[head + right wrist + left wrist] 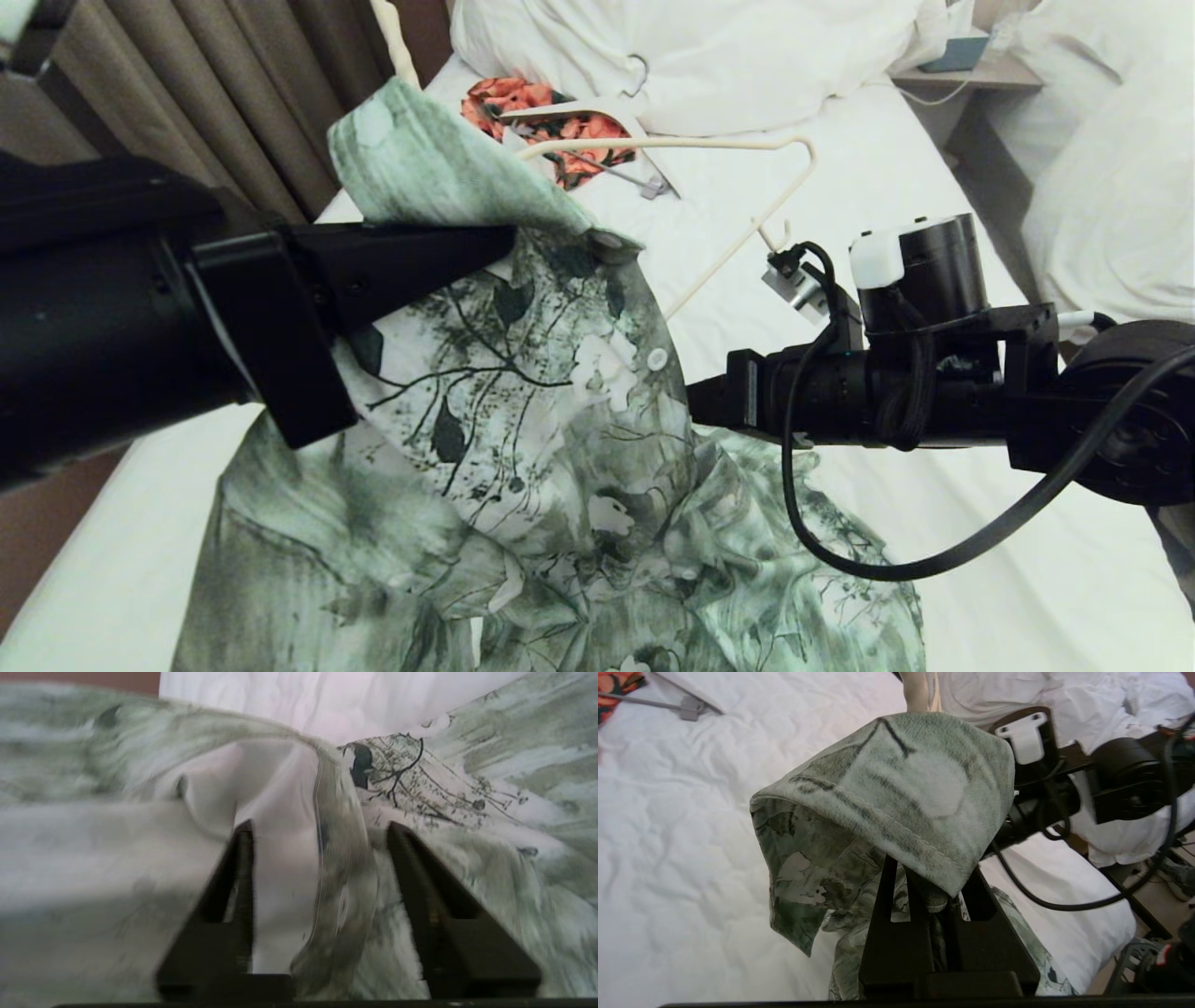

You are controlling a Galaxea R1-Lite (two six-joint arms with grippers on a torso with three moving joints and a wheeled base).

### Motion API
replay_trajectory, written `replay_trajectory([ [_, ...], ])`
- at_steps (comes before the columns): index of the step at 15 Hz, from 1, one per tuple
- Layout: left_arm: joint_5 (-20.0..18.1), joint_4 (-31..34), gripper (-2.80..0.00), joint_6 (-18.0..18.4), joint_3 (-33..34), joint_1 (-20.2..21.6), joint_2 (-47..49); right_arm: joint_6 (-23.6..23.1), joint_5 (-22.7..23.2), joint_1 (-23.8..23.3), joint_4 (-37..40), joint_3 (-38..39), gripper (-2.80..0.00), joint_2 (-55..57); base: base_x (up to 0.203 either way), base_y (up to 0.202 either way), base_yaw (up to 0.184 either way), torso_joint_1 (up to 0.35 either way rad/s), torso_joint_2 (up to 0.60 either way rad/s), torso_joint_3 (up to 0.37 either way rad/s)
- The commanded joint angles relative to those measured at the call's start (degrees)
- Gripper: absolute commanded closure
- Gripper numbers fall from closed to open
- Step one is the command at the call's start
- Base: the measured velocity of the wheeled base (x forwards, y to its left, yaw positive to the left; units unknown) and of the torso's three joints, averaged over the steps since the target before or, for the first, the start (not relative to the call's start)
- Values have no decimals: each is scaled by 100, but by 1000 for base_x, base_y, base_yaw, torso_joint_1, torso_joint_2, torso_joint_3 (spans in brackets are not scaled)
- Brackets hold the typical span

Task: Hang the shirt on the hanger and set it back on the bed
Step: Hook the other side of the shirt onto the hanger

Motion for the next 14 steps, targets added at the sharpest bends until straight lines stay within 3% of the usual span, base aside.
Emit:
replay_trajectory([
  [1, 9, -4, 0, 1, -1, 61, 42, 20, 9, 6, 29, -6, -280, -43, 0, 0, 0, 0, 0, 0],
  [6, 9, -6, 0, 1, -2, 69, 42, 391, 32, 54, 76, -106, -280, 132, 0, 0, 0, 0, 0, 0],
  [12, 9, -12, 0, 1, -10, 69, 42, 415, 18, 272, 32, -313, -280, 414, 0, 0, 0, 0, 0, 0],
  [13, 9, -12, 0, 1, -10, 69, 40, 415, 18, 272, 32, -313, 0, 423, 0, 0, 0, 0, 0, 0],
  [14, 9, -12, 0, 1, -10, 69, 33, 415, 9, 272, 32, -313, 0, 449, 0, 0, 0, 0, 0, 0],
])
